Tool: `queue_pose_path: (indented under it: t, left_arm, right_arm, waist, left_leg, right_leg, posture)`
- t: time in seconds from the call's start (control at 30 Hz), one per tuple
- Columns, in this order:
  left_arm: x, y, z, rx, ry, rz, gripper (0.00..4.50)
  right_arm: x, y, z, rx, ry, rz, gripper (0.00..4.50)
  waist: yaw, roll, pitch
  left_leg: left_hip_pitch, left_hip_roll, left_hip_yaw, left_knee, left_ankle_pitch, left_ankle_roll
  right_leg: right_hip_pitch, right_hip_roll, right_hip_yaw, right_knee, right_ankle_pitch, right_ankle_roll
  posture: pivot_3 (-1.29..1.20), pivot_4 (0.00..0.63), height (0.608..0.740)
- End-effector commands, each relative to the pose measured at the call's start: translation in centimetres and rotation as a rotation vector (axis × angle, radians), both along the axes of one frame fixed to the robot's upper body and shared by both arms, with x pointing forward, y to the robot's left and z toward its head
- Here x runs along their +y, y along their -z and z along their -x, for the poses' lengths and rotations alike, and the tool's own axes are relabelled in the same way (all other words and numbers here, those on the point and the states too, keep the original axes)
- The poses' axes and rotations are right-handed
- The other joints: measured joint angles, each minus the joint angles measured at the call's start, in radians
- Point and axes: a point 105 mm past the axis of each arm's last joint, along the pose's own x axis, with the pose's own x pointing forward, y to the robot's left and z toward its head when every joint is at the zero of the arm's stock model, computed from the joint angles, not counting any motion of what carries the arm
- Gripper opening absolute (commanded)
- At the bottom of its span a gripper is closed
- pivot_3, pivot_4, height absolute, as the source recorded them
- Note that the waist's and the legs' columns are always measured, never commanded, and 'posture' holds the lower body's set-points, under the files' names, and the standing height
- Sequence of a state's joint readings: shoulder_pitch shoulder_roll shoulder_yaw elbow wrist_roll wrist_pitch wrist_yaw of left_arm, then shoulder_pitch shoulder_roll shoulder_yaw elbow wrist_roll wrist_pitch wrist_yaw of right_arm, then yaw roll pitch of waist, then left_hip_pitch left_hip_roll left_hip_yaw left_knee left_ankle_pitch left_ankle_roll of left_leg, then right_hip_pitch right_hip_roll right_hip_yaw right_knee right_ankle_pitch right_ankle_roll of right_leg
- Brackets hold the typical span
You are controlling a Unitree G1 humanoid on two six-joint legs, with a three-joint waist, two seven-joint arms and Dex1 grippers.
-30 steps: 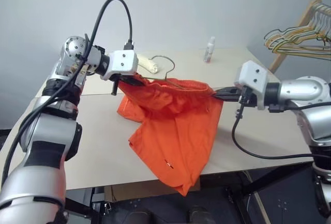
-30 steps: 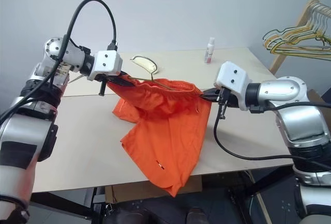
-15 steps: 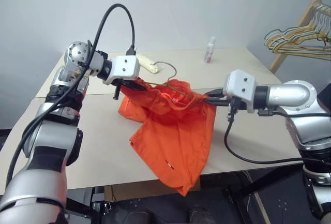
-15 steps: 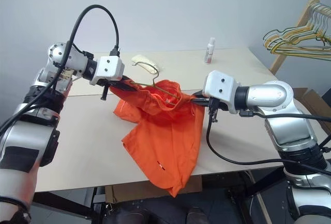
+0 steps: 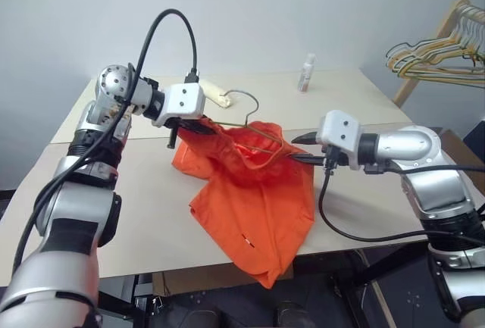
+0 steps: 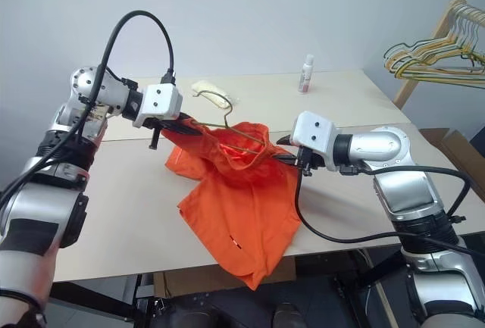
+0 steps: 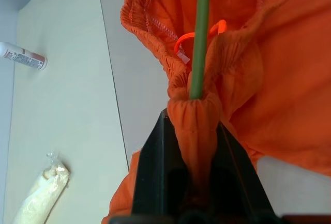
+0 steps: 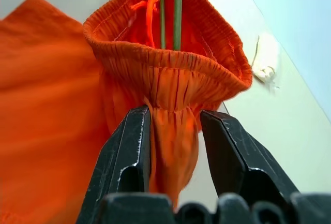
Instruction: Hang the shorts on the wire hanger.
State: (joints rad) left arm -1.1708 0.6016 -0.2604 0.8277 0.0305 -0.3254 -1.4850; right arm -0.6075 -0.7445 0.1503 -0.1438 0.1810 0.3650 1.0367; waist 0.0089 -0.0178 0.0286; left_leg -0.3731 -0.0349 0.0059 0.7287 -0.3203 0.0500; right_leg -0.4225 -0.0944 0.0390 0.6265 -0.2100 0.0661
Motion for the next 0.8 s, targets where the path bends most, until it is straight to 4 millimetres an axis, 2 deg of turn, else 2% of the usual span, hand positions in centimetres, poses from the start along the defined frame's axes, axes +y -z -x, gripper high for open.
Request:
queue_pose_path:
  t: [0.03, 0.23, 0.33, 0.43, 0.5, 0.67, 0.8]
  left_arm:
    - [-0.9, -2.1, 0.4, -0.064, 0.046, 0.074, 0.00]
    - [-0.9, -2.0, 0.4, -0.056, 0.047, 0.073, 0.00]
    - [-0.6, -1.5, 0.2, -0.070, 0.035, 0.062, 0.00]
    - [-0.5, -1.3, -0.1, -0.077, 0.017, 0.079, 0.00]
    - [-0.5, -1.4, -0.6, -0.069, -0.015, 0.129, 0.00]
    - [-0.4, -1.7, -0.2, 0.009, 0.005, 0.235, 1.66]
    - [0.2, -1.8, -0.3, 0.003, -0.009, 0.274, 2.91]
  right_arm:
    - [0.5, -1.3, 0.0, -0.006, -0.023, -0.044, 1.87]
    - [0.8, -0.9, -0.4, 0.107, -0.014, -0.084, 1.87]
    - [0.5, -0.9, -0.2, 0.149, -0.006, -0.108, 1.28]
    - [0.2, -0.9, -0.1, 0.157, 0.004, -0.108, 0.20]
    - [-0.1, -0.8, -0.1, 0.157, 0.017, -0.111, 0.03]
    - [-0.5, -0.6, -0.1, 0.164, 0.052, -0.125, 0.00]
    - [-1.1, -0.6, 0.3, 0.170, 0.079, -0.147, 0.00]
  waist:
    - [0.000, 0.000, 0.000]
    - [-0.001, 0.000, 0.000]
    - [-0.001, 0.000, 0.000]
    - [-0.001, 0.000, 0.000]
    - [0.000, 0.000, 0.000]
    - [-0.004, 0.000, 0.000]
    - [-0.009, 0.000, 0.000]
  left_leg:
    - [0.000, 0.000, 0.000, 0.000, 0.000, 0.000]
    - [0.000, 0.000, 0.000, 0.000, 0.000, -0.001]
    - [0.000, 0.000, 0.000, 0.000, 0.000, -0.001]
    - [0.000, 0.000, 0.000, 0.000, 0.001, -0.001]
    - [0.000, 0.000, 0.000, 0.000, 0.001, -0.002]
    - [0.000, 0.000, 0.000, 0.000, 0.001, -0.002]
    - [0.000, 0.000, 0.000, 0.000, 0.001, -0.002]
  right_leg:
    - [0.000, 0.000, 0.000, 0.000, 0.000, 0.000]
    - [0.000, 0.000, 0.000, 0.000, 0.000, 0.000]
    - [0.000, 0.000, 0.000, 0.000, 0.000, 0.000]
    - [0.000, 0.000, 0.000, 0.000, 0.000, 0.000]
    - [0.000, 0.000, 0.000, 0.000, 0.000, 0.000]
    - [0.000, 0.000, 0.000, 0.000, 0.000, 0.000]
    - [0.000, 0.000, 0.000, 0.000, 0.000, 0.000]
  posture:
    - [0.03, 0.000, 0.740]
    - [0.04, 0.000, 0.740]
    - [0.03, 0.000, 0.740]
    - [0.03, 0.000, 0.740]
    - [0.03, 0.000, 0.740]
    - [0.01, 0.000, 0.740]
    - [0.00, 0.000, 0.740]
